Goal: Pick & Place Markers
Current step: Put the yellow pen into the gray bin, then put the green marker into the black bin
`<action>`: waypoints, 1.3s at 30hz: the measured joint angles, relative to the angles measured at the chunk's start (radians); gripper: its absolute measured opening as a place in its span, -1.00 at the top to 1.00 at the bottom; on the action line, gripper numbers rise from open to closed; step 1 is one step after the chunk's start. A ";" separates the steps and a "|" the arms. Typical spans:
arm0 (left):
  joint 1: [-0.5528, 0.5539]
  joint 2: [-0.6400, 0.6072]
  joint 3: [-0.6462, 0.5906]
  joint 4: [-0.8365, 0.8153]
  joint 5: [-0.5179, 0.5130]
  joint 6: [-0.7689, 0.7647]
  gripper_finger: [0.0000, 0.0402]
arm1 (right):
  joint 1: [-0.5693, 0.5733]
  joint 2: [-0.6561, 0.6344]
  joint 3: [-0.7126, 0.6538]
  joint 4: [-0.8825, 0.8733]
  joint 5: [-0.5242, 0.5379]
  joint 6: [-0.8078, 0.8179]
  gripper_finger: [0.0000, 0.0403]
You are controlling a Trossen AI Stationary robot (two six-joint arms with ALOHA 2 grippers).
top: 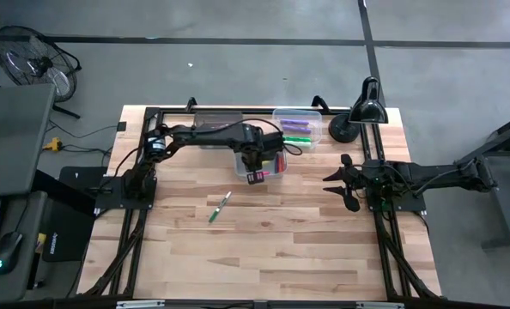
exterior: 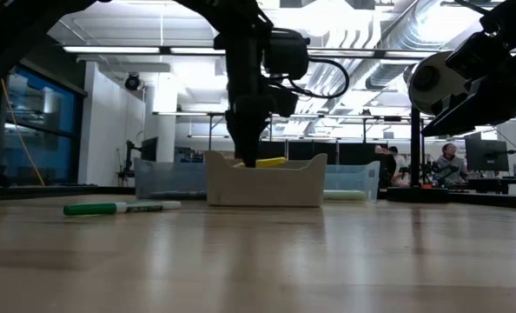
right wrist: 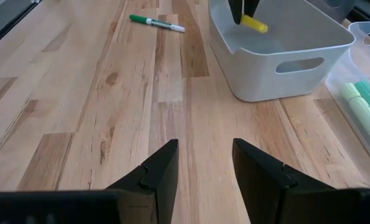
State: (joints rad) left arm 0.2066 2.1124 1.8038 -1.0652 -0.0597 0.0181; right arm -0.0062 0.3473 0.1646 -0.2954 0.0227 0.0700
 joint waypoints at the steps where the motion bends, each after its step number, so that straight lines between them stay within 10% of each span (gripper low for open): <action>1: 0.000 0.000 0.000 -0.002 0.000 0.000 0.72 | 0.000 0.000 0.000 0.000 0.000 0.000 0.31; 16: 0.002 0.000 0.000 0.015 0.010 -0.001 0.36 | 0.000 0.000 0.000 0.000 0.000 0.000 0.31; 39: -0.080 -0.027 0.230 -0.276 -0.097 -0.133 0.35 | 0.000 0.000 0.000 -0.009 -0.004 0.004 0.31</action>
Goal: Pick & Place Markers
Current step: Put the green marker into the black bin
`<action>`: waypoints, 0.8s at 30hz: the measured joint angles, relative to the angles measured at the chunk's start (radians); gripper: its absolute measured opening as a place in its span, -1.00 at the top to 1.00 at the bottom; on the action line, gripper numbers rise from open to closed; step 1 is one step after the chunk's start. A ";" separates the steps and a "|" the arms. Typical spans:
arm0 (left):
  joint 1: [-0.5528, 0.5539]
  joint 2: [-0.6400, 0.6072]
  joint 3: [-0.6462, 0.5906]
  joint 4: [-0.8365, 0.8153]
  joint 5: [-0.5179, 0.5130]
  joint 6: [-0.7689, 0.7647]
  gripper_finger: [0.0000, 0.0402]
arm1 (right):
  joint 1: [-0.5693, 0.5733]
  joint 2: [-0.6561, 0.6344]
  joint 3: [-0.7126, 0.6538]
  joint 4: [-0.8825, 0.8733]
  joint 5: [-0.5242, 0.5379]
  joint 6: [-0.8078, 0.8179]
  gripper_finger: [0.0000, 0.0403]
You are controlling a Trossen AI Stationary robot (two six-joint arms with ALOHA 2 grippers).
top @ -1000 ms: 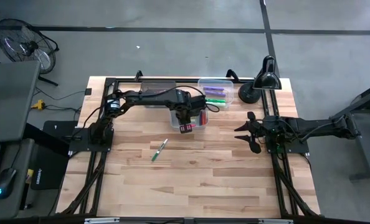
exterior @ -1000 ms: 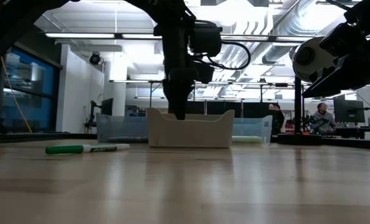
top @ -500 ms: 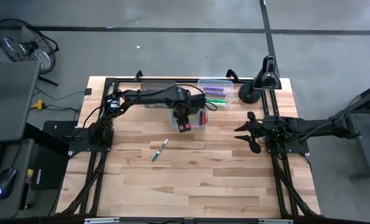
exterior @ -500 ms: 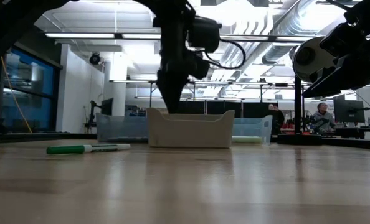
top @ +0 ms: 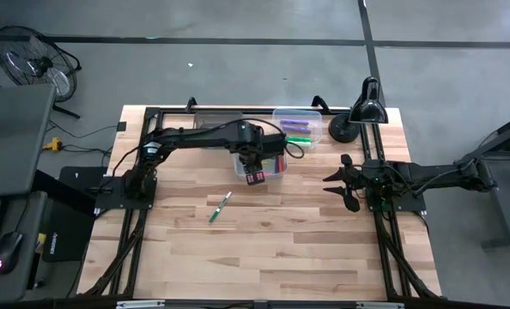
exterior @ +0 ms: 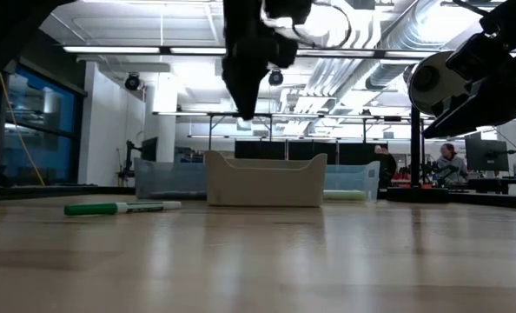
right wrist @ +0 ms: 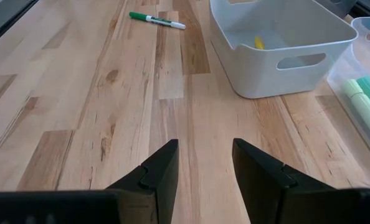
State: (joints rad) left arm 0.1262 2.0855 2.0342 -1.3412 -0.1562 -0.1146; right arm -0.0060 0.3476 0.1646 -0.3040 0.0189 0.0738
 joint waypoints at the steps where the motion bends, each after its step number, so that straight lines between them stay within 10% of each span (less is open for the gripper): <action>1: -0.006 -0.006 0.002 -0.006 -0.019 -0.008 0.35 | 0.000 0.000 0.000 -0.001 0.000 0.000 0.31; 15: -0.090 -0.183 -0.037 -0.020 -0.149 -0.103 0.35 | 0.000 0.000 0.000 -0.005 0.000 0.000 0.31; 24: -0.128 -0.437 -0.451 0.099 -0.171 -0.315 0.35 | 0.000 0.004 0.000 -0.005 0.000 0.001 0.31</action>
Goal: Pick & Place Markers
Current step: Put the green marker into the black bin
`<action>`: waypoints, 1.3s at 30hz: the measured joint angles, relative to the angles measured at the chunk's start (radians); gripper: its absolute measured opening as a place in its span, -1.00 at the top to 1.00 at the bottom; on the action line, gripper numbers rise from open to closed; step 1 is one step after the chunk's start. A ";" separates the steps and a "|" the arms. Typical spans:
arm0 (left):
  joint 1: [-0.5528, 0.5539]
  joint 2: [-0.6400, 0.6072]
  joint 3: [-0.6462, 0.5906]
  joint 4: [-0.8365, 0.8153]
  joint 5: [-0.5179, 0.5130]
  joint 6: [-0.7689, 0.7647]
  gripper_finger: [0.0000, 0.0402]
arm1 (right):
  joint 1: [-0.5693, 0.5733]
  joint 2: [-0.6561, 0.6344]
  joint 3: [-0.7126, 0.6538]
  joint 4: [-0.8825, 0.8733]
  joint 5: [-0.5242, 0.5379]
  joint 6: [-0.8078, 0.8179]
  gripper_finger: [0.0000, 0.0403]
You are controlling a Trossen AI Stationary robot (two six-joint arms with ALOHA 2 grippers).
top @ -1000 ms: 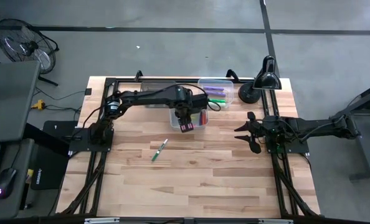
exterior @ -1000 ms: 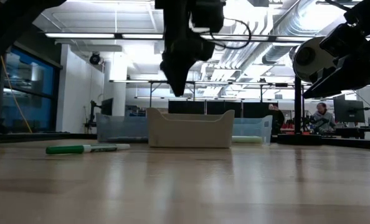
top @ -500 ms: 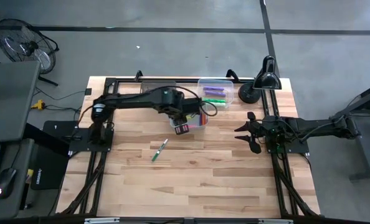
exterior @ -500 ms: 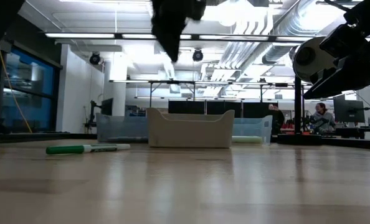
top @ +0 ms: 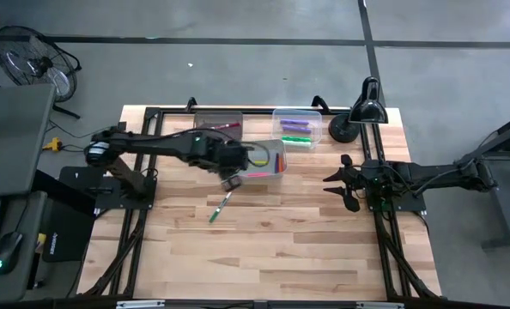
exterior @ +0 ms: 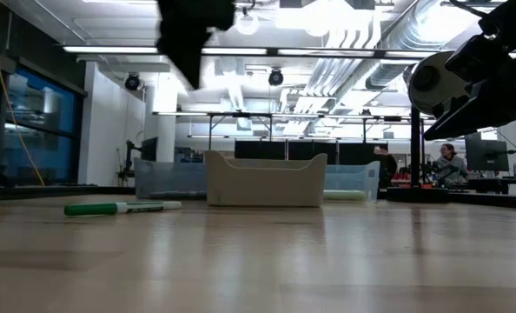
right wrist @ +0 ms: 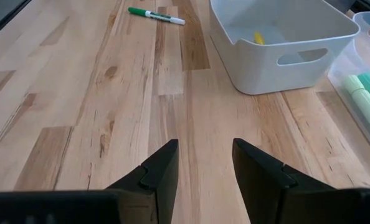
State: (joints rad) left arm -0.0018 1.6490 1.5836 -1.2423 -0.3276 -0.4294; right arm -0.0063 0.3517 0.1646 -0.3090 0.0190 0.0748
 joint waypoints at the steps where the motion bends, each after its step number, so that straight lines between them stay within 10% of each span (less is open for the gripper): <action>1: -0.006 -0.017 -0.040 0.064 -0.002 -0.027 0.35 | 0.000 0.001 0.000 -0.001 -0.001 0.000 0.31; 9: -0.048 -0.141 -0.290 0.166 0.029 -0.331 0.35 | 0.000 0.017 0.000 0.008 0.002 0.003 0.31; 20: -0.045 -0.039 -0.319 0.222 0.173 -0.598 0.35 | 0.000 0.052 0.000 0.022 0.000 0.000 0.31; 39: -0.054 0.184 -0.315 0.298 0.403 -0.672 -0.08 | 0.000 0.095 0.000 0.044 -0.018 -0.008 0.31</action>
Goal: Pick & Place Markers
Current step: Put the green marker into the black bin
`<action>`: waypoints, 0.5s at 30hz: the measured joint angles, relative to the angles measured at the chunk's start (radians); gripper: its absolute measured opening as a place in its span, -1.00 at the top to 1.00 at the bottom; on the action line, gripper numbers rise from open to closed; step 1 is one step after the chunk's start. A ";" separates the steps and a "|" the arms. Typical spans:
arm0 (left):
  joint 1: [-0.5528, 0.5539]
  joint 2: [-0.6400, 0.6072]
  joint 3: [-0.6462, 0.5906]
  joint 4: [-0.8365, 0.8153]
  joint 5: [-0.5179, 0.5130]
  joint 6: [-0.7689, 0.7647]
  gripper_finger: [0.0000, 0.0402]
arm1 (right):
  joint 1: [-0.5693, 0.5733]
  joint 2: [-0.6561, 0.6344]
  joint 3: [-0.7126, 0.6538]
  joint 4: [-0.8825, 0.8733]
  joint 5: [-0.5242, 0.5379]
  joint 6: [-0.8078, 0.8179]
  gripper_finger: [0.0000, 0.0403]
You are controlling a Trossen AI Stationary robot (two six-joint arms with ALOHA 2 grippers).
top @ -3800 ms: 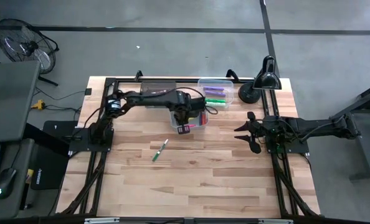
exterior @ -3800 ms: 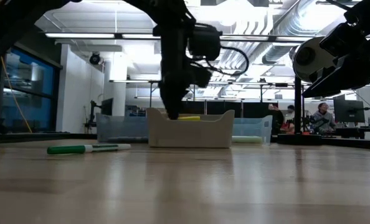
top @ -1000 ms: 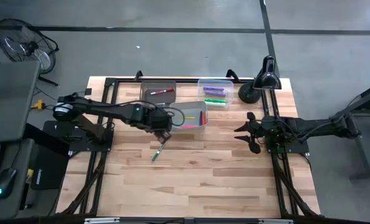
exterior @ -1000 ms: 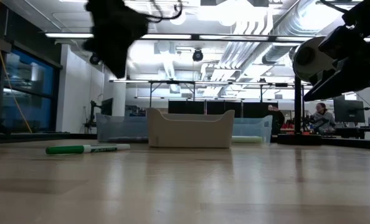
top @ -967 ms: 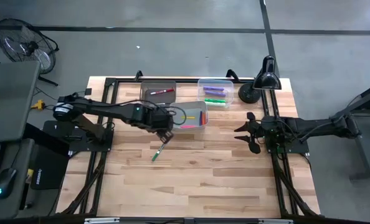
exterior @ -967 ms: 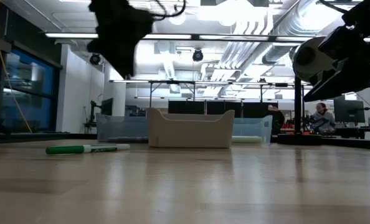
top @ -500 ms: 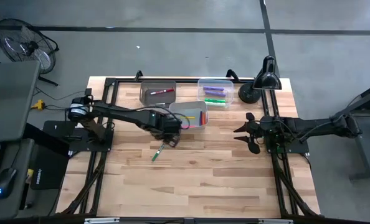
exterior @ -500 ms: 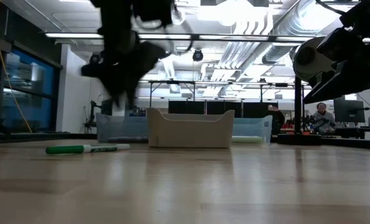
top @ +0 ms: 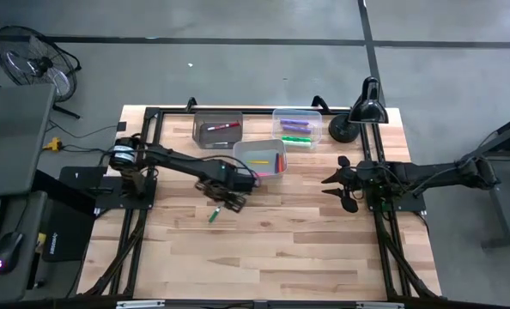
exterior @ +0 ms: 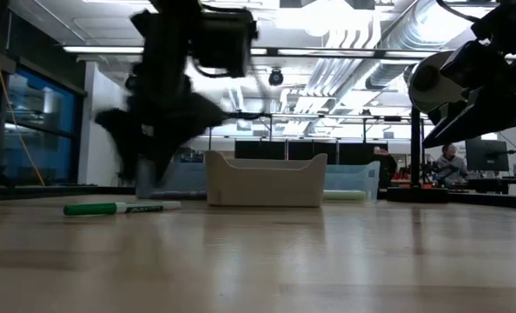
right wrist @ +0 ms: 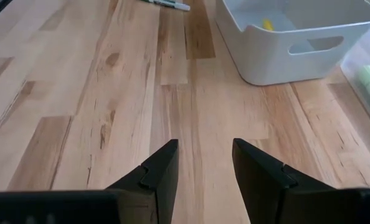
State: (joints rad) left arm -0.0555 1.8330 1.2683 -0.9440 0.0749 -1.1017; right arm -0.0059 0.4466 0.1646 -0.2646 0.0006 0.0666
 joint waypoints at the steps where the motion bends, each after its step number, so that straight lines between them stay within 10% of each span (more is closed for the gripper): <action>1: -0.001 0.001 -0.005 -0.044 0.001 -0.001 -0.08 | 0.000 0.004 0.000 0.000 0.001 0.000 0.31; 15: -0.045 0.049 -0.004 -0.050 -0.013 -0.006 -0.08 | 0.000 0.042 0.000 0.016 0.005 0.002 0.31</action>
State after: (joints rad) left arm -0.1005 1.8821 1.2645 -0.9938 0.0618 -1.1074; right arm -0.0061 0.4891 0.1646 -0.2485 0.0058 0.0689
